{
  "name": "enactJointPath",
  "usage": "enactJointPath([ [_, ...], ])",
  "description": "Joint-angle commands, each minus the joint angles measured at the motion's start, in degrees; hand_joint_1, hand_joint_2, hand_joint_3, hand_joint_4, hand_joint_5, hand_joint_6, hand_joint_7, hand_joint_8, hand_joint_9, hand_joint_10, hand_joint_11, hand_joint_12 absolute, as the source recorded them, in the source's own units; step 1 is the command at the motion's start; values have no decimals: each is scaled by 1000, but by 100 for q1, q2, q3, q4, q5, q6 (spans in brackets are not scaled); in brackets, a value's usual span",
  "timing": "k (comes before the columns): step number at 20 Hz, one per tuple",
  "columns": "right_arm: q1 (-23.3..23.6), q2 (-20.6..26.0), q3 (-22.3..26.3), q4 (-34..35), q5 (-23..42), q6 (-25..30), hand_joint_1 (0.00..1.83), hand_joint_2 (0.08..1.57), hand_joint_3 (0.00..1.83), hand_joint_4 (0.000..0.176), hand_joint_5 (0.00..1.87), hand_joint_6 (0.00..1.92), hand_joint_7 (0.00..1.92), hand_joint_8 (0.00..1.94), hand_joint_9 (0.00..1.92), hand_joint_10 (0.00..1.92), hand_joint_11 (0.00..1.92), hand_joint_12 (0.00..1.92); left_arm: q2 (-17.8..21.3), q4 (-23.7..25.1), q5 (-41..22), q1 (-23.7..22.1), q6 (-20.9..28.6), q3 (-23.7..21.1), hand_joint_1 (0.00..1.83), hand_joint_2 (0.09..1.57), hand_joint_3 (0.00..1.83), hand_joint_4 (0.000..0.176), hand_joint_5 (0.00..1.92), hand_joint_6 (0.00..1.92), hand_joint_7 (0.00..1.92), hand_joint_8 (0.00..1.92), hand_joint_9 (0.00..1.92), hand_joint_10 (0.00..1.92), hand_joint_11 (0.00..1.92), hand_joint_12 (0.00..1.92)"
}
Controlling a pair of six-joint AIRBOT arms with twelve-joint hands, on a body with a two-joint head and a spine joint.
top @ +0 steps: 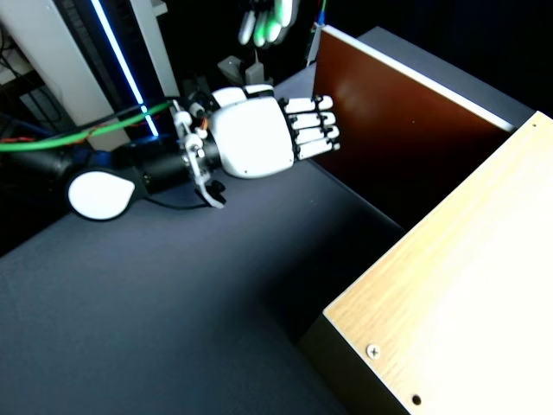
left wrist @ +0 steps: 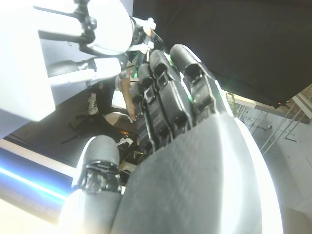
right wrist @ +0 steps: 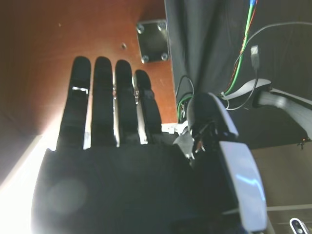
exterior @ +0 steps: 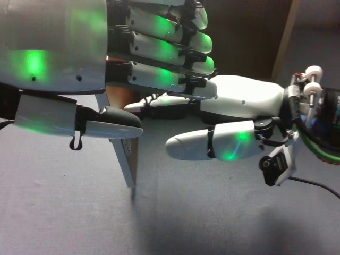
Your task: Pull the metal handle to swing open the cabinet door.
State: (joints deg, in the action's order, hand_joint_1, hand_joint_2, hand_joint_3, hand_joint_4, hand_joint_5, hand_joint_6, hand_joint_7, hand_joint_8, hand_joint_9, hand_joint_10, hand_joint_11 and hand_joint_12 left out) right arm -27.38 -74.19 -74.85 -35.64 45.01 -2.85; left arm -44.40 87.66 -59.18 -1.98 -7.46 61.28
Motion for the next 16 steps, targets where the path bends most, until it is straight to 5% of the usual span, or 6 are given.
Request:
enactJointPath([
  [1,82,-25,-31,292,639,37,0,1571,42,0,240,1,294,2,275,2,0,710,44,-550,-132,-57,-34,-18,0,1571,30,0,431,1,475,3,453,5,64,895],
  [16,128,-305,-268,497,584,-148,0,1571,31,0,255,3,292,0,281,1,0,704,45,-550,-132,-56,-34,-19,0,1570,35,0,427,4,469,3,446,2,53,893],
])
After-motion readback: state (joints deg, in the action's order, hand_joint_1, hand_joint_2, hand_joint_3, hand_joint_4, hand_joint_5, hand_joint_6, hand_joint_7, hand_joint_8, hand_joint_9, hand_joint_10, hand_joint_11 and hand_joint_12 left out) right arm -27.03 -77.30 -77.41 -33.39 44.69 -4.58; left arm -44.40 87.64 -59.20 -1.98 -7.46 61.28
